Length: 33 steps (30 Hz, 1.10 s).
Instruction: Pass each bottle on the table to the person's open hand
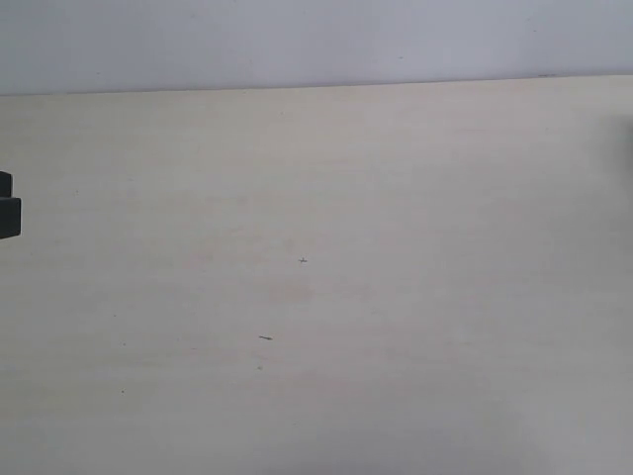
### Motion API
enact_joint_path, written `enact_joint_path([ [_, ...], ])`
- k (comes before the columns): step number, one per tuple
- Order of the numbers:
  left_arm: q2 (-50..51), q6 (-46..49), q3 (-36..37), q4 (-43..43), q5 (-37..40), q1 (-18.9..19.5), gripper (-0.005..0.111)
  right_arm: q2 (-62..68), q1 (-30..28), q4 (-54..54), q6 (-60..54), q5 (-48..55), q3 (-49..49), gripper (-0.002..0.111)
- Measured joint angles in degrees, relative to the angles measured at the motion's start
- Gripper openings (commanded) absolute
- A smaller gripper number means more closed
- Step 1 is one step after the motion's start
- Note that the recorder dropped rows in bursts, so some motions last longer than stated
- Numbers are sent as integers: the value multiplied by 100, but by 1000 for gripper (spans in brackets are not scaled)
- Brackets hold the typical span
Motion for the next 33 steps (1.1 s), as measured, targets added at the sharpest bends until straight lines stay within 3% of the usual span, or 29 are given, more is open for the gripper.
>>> enact_joint_path([
  [33,0,0,0,0,0,0,0,0,0,167,-146,19,0,0],
])
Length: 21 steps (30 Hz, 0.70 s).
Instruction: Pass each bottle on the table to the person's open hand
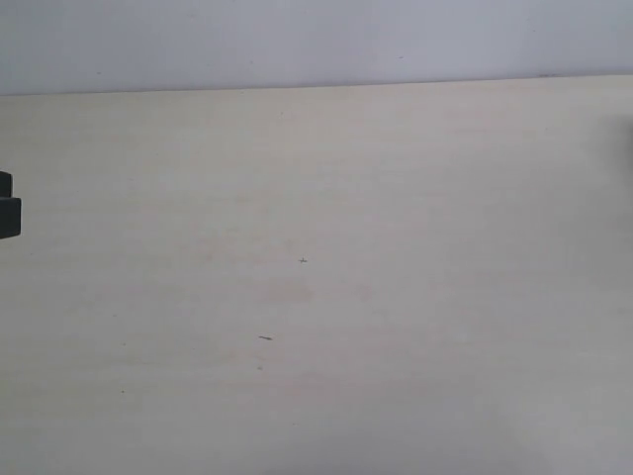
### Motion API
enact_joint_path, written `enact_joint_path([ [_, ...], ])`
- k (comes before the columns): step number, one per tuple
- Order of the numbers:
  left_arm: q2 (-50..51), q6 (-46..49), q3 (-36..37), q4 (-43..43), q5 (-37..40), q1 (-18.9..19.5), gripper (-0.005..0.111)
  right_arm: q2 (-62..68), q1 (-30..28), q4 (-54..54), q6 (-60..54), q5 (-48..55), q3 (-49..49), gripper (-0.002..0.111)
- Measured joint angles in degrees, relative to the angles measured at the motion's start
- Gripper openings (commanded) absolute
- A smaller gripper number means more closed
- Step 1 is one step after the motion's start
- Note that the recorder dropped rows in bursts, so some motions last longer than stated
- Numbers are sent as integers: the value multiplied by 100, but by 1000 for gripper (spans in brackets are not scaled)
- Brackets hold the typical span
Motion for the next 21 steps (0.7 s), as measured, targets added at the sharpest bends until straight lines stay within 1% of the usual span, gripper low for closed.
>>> enact_joint_path([
  [5,0,0,0,0,0,28,0,0,0,0,0,0,0,0],
  [8,-191,0,0,0,0,314,0,0,0,0,0,0,0,0],
  [11,-794,0,0,0,-13,1044,0,0,0,0,0,9,0,0],
  [14,-1600,0,0,0,0,2021,0,0,0,0,0,9,0,0],
  [16,-2165,-27,0,18,125,2567,0,0,0,0,0,9,0,0],
  [17,-2439,-54,12,18,204,2778,0,0,0,0,0,9,0,0],
  [19,-2991,-84,40,18,328,3061,0,0,0,0,0,13,0,0],
  [21,-3437,-99,96,-20,429,3231,0,0,0,0,0,13,0,0],
])
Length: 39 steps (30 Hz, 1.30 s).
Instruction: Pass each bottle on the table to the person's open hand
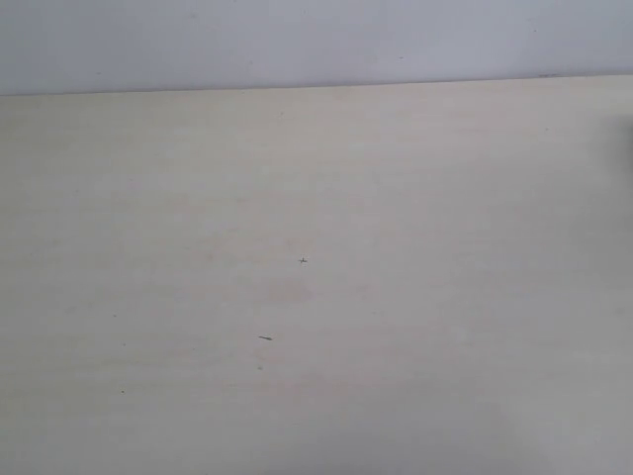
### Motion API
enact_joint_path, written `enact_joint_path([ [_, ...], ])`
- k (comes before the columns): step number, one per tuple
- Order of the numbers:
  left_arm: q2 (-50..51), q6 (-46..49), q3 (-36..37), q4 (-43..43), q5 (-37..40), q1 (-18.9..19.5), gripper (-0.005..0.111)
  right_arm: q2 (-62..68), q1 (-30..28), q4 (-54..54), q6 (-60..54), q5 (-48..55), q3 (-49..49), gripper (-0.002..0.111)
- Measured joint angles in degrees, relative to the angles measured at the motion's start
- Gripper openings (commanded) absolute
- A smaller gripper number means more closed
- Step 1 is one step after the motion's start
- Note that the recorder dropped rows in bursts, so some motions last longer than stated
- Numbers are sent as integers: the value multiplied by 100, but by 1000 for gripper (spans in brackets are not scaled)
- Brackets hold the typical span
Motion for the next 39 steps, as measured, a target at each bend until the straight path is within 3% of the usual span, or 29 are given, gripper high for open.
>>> enact_joint_path([
  [6,-951,-10,324,-576,132,104,0,0,0,0,0,0,0,0],
  [11,-1010,109,740,-1299,134,104,0,0,0,0,0,10,0,0],
  [15,-1010,2155,1626,-2872,-908,104,0,0,0,0,0,10,0,0],
  [17,-1010,2811,2058,-3239,-1373,104,0,0,0,0,0,10,0,0],
  [25,-1000,3936,3048,-3311,-1963,104,0,0,0,0,0,10,0,0],
  [39,-1013,4336,3157,-3322,-2133,104,0,0,0,0,0,10,0,0],
])
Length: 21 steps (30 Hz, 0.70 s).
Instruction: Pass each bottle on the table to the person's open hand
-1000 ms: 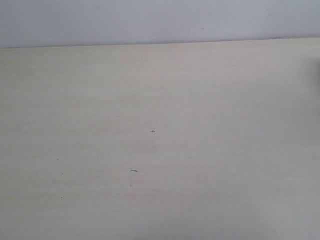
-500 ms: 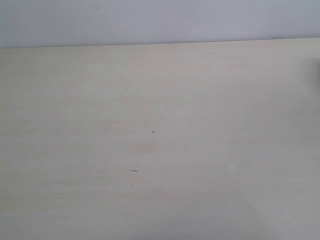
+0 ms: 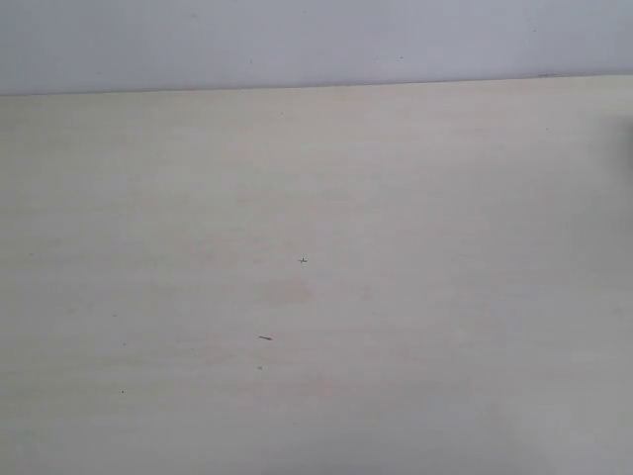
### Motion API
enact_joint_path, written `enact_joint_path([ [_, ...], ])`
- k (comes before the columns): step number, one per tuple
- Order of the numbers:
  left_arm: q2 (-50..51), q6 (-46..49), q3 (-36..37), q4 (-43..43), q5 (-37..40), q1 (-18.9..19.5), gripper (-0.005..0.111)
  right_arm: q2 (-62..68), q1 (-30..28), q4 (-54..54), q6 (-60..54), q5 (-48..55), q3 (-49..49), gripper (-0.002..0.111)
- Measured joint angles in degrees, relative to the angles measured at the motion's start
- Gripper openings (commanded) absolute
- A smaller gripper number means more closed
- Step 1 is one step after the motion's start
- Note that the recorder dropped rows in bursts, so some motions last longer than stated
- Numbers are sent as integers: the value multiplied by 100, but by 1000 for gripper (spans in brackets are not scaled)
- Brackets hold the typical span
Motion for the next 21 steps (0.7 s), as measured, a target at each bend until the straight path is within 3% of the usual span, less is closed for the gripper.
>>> enact_joint_path([
  [12,-480,0,0,0,638,-66,0,0,0,0,0,0,0,0],
  [21,-480,0,0,0,764,-746,0,0,0,0,0,0,0,0],
])
